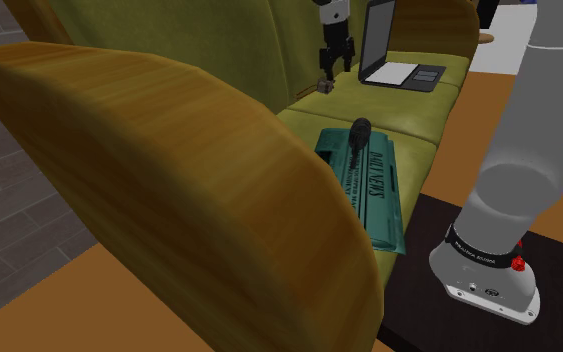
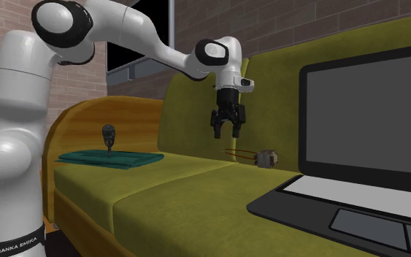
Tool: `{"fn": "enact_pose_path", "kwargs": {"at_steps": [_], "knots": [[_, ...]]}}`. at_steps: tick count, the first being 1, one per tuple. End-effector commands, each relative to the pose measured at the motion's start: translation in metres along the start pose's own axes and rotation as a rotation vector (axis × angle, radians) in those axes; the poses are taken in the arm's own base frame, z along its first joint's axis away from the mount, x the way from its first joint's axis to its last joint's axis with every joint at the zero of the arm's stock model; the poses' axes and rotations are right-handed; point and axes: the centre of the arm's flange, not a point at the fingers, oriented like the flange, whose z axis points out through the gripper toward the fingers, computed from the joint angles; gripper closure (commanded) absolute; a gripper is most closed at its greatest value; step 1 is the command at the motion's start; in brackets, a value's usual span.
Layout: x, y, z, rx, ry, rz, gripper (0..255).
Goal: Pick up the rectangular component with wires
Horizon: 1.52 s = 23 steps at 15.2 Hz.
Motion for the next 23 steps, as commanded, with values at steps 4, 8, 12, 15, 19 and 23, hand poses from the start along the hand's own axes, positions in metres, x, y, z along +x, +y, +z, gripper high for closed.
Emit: {"fn": "enact_pose_path", "kwargs": {"at_steps": [4,8,12,15,19,23], "knots": [[0.053,0.041,0.012,0.006,-0.011,0.015,0],[0.096,0.073,0.023,0.012,-0.02,0.027,0],[0.099,0.073,0.039,0.012,-0.02,0.028,0],[0.101,0.071,0.055,0.012,-0.02,0.028,0],[0.102,0.071,0.063,0.012,-0.02,0.028,255],[0.102,0.071,0.063,0.012,-0.02,0.028,255]]}}
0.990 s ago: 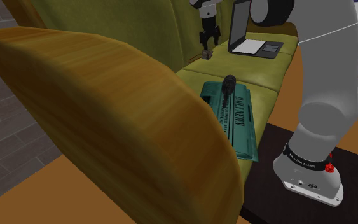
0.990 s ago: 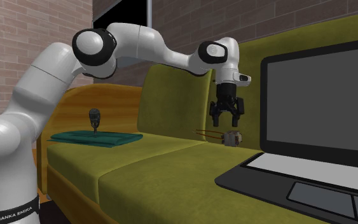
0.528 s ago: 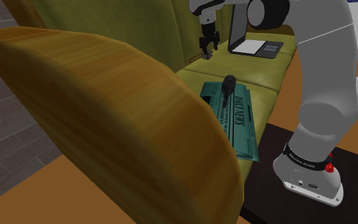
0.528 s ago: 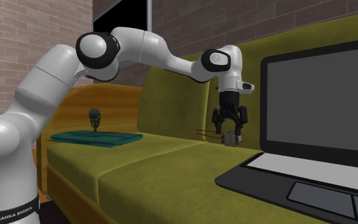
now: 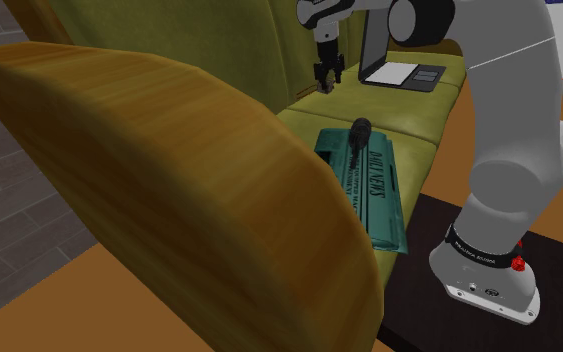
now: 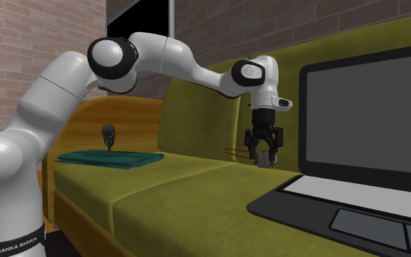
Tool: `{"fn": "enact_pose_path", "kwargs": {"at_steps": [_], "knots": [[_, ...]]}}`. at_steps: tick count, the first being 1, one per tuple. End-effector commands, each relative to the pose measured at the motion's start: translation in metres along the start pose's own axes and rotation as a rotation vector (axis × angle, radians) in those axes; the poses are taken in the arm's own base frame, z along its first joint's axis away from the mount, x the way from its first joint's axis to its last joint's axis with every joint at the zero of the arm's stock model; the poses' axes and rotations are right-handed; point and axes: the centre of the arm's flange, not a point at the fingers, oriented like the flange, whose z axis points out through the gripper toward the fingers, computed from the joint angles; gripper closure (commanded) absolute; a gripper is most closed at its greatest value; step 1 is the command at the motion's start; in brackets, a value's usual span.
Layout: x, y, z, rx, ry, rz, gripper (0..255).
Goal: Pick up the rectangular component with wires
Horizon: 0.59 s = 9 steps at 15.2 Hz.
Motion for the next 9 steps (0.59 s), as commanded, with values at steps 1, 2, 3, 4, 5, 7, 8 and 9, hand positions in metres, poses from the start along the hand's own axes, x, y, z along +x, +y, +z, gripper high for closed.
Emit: {"fn": "enact_pose_path", "kwargs": {"at_steps": [1,2,3,4,5,7,8,9], "knots": [[0.001,0.0,0.002,0.0,-0.002,0.0,255],[0.001,0.0,0.002,0.0,-0.002,0.0,255],[0.001,0.0,0.002,0.0,-0.002,0.0,255],[0.001,0.0,0.002,0.0,-0.002,0.0,255],[0.0,0.0,0.002,0.0,-0.002,0.0,255],[-0.001,0.0,-0.009,0.0,-0.002,0.0,255],[-0.002,0.001,-0.014,0.0,-0.002,0.0,255],[-0.003,0.001,-0.019,0.0,-0.002,0.0,255]]}}
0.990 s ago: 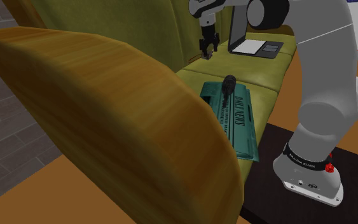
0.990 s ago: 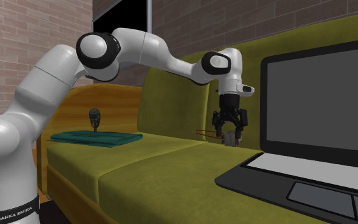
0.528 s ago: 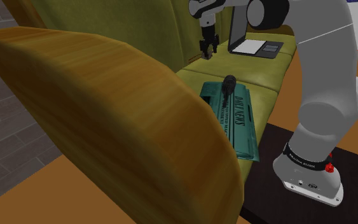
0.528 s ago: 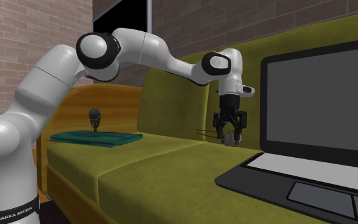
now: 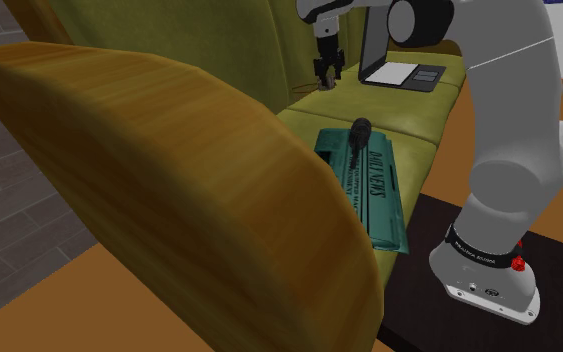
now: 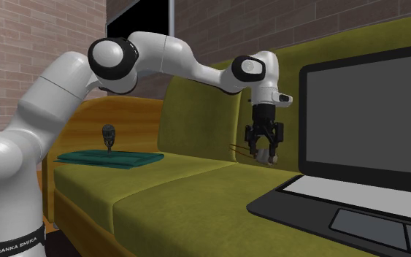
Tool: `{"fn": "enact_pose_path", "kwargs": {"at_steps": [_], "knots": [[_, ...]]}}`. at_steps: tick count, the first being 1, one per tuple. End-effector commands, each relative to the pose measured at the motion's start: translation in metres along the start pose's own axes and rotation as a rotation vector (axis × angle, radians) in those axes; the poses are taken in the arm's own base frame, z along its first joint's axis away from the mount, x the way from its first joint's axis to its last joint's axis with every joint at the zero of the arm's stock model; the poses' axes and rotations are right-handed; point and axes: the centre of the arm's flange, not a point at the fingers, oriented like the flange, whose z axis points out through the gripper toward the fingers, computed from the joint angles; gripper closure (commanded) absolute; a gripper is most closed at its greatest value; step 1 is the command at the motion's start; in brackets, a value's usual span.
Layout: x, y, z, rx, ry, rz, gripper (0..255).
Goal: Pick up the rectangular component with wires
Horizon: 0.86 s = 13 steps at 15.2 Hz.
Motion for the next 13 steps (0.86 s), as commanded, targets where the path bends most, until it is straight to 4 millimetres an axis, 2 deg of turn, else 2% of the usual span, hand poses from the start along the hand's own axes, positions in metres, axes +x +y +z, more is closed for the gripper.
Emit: {"fn": "enact_pose_path", "kwargs": {"at_steps": [1,11,13], "knots": [[-0.002,0.0,-0.01,0.0,0.0,0.0,255],[-0.01,0.004,-0.062,0.0,0.0,0.0,255],[-0.01,0.004,-0.062,0.0,0.0,0.0,255]]}}
